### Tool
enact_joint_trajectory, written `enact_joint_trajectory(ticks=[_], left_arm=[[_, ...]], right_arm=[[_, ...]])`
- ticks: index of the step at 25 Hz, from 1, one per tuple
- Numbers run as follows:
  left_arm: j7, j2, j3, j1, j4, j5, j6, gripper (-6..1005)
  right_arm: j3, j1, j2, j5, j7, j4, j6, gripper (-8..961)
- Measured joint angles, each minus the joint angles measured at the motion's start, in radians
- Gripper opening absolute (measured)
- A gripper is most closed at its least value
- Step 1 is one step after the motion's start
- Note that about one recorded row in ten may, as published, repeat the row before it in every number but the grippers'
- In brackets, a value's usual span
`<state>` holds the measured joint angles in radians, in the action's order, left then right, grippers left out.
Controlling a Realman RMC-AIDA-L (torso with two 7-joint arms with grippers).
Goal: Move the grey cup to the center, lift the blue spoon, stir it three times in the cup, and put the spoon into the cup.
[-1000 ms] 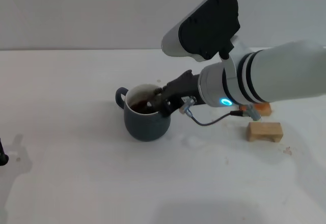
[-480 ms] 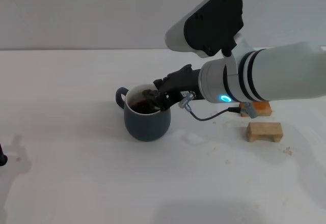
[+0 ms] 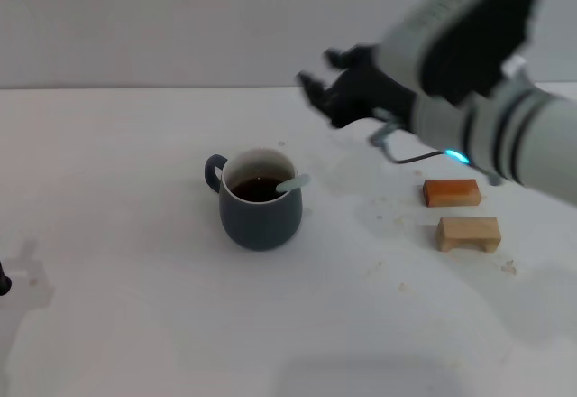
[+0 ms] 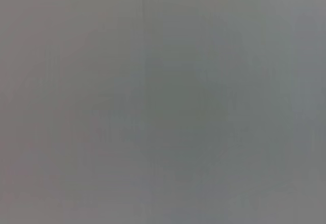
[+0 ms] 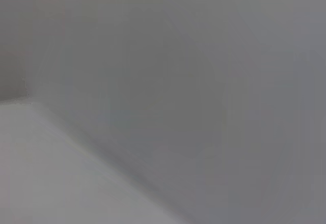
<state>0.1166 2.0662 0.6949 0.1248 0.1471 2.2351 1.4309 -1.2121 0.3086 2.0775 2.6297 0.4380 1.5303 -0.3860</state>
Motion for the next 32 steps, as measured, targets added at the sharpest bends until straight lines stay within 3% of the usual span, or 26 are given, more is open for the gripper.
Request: enact_joint_trajectory(ticks=[1,2,4,5,6,7,8,9,10,11,12,13,17,19,22,27,32], left_arm=[[0.000,0.000,0.001,-0.002,-0.001,-0.001,0.000,-2],[0.000,-0.001,0.004,-0.006,-0.002,-0.003,0.000,-2],[0.000,-0.001,0.005,-0.008,-0.001,-0.004,0.000,-2],[0.000,-0.001,0.007,-0.009,-0.001,-0.005,-0.001,-2],[0.000,-0.001,0.008,-0.010,-0.002,-0.006,-0.001,-2],[0.000,-0.002,0.009,-0.009,-0.001,-0.006,-0.001,-2],[0.000,-0.002,0.009,-0.009,-0.001,-0.006,-0.001,-2],[0.000,-0.002,0.009,-0.009,-0.001,-0.006,-0.001,-2],[0.000,-0.002,0.009,-0.008,-0.001,-0.006,-0.001,-2],[0.000,-0.002,0.009,-0.008,-0.001,-0.006,-0.001,-2],[0.000,-0.002,0.009,-0.006,-0.002,-0.006,-0.001,-2],[0.000,-0.002,0.009,-0.006,-0.002,-0.006,-0.001,-2],[-0.003,-0.002,0.010,-0.006,-0.003,-0.006,-0.001,-2],[-0.005,-0.003,0.010,-0.006,-0.003,-0.006,-0.001,-2],[-0.005,-0.003,0.012,-0.007,-0.003,-0.007,-0.001,-2],[-0.002,-0.003,0.025,-0.006,-0.003,-0.008,-0.001,-2],[-0.001,-0.003,0.028,-0.005,-0.003,-0.008,-0.001,-2]], right_arm=[[0.028,-0.067,0.000,0.027,0.023,0.002,0.126,392],[0.085,-0.188,0.000,0.070,0.060,-0.029,0.427,392],[0.145,-0.279,0.002,0.097,0.075,-0.134,0.756,392],[0.145,-0.279,0.002,0.097,0.075,-0.134,0.756,392],[0.177,-0.310,0.002,0.104,0.077,-0.212,0.917,392],[0.233,-0.330,0.002,0.104,0.077,-0.371,1.220,393],[0.263,-0.332,0.003,0.102,0.075,-0.454,1.362,393],[0.263,-0.332,0.003,0.102,0.075,-0.454,1.362,393],[0.311,-0.334,0.005,0.065,0.067,-0.580,1.579,393],[0.311,-0.334,0.005,0.065,0.067,-0.580,1.579,393],[0.370,-0.338,0.006,-0.045,0.062,-0.658,1.722,392],[0.370,-0.338,0.006,-0.045,0.062,-0.658,1.722,392],[0.511,-0.348,0.002,-0.376,0.051,-0.769,1.825,391],[0.534,-0.353,0.002,-0.436,0.038,-0.788,1.835,392],[0.583,-0.367,0.002,-0.575,-0.126,-0.878,1.852,394],[0.582,-0.368,0.005,-0.602,-0.350,-1.010,1.897,478],[0.585,-0.364,0.004,-0.635,-0.379,-1.057,1.901,561]])
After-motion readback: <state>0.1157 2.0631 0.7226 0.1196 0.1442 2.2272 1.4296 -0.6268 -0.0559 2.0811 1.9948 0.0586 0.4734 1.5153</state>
